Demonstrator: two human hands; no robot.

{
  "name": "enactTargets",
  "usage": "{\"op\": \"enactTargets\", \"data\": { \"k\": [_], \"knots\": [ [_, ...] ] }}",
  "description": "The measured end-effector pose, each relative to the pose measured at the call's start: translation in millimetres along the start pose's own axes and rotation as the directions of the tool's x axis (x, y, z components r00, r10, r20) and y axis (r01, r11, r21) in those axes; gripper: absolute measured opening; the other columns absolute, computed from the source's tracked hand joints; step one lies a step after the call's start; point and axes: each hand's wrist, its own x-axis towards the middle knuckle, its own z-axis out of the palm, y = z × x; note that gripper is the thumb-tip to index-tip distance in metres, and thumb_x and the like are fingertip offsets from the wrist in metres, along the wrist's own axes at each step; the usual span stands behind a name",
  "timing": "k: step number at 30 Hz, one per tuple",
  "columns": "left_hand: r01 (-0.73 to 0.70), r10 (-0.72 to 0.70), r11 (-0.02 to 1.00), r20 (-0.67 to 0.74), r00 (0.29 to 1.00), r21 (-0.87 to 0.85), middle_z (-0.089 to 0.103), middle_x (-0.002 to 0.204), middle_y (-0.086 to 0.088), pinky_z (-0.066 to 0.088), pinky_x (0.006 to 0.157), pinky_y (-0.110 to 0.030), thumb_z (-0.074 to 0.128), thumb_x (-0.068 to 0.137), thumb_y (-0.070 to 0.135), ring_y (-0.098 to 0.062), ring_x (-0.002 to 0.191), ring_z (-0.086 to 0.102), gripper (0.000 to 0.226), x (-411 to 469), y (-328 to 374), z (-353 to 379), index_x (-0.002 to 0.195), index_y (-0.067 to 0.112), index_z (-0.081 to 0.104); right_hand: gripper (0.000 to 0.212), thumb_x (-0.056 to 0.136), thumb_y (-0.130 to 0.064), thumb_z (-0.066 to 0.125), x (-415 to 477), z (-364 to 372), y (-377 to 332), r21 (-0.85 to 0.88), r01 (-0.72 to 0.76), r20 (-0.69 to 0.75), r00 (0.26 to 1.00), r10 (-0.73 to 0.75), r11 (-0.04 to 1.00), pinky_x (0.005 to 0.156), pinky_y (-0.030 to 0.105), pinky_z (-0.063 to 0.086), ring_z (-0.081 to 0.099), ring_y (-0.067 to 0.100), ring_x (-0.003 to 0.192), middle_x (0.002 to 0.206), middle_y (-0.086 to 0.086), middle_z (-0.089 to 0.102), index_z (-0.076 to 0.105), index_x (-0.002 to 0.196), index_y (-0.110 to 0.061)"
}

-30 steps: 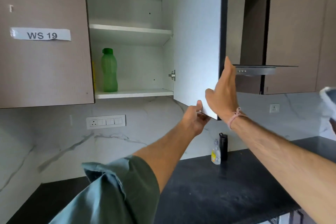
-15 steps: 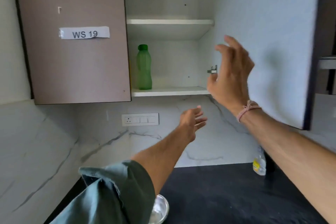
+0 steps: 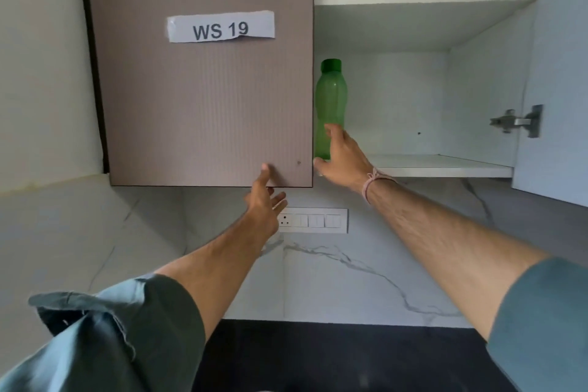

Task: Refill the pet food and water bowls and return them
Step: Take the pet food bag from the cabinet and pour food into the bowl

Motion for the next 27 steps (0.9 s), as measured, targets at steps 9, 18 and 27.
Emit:
{"op": "enactTargets", "data": {
  "k": [9, 18, 27],
  "knots": [
    [0.019, -0.009, 0.993, 0.082, 0.997, -0.121, 0.064, 0.114, -0.024, 0.064, 0.067, -0.04, 0.077, 0.088, 0.043, -0.037, 0.097, 0.071, 0.06, 14.6, 15.0, -10.5, 0.126, 0.004, 0.054, 0.066, 0.093, -0.024, 0.072, 28.4, 49.1, -21.1, 0.222, -0.218, -0.029, 0.973, 0.23, 0.95, 0.084, 0.035, 0.052, 0.062, 0.031, 0.109, 0.116, 0.011, 0.057, 0.034, 0.141, 0.0],
    [0.024, -0.016, 0.992, 0.062, 0.998, -0.125, 0.063, 0.118, -0.025, 0.063, 0.069, -0.041, 0.074, 0.089, 0.047, -0.036, 0.097, 0.072, 0.06, -47.7, 30.4, -26.7, 0.128, 0.005, 0.055, 0.063, 0.088, -0.026, 0.079, -16.7, 15.7, -56.0, 0.258, -0.127, -0.039, 0.989, 0.142, 0.958, 0.09, 0.039, 0.055, 0.058, 0.026, 0.103, 0.121, 0.013, 0.06, 0.036, 0.13, -0.005],
    [-0.048, 0.035, 0.993, -0.113, 0.993, -0.106, 0.068, 0.1, -0.013, 0.062, 0.067, -0.038, 0.073, 0.086, 0.057, -0.027, 0.084, 0.072, 0.059, -142.9, 63.7, -57.6, 0.116, 0.006, 0.062, 0.057, 0.084, -0.022, 0.081, -82.1, -8.9, -132.6, 0.327, 0.115, -0.148, 0.987, -0.069, 0.938, 0.075, 0.034, 0.051, 0.064, 0.03, 0.099, 0.113, 0.005, 0.062, 0.04, 0.12, -0.005]
  ]
}}
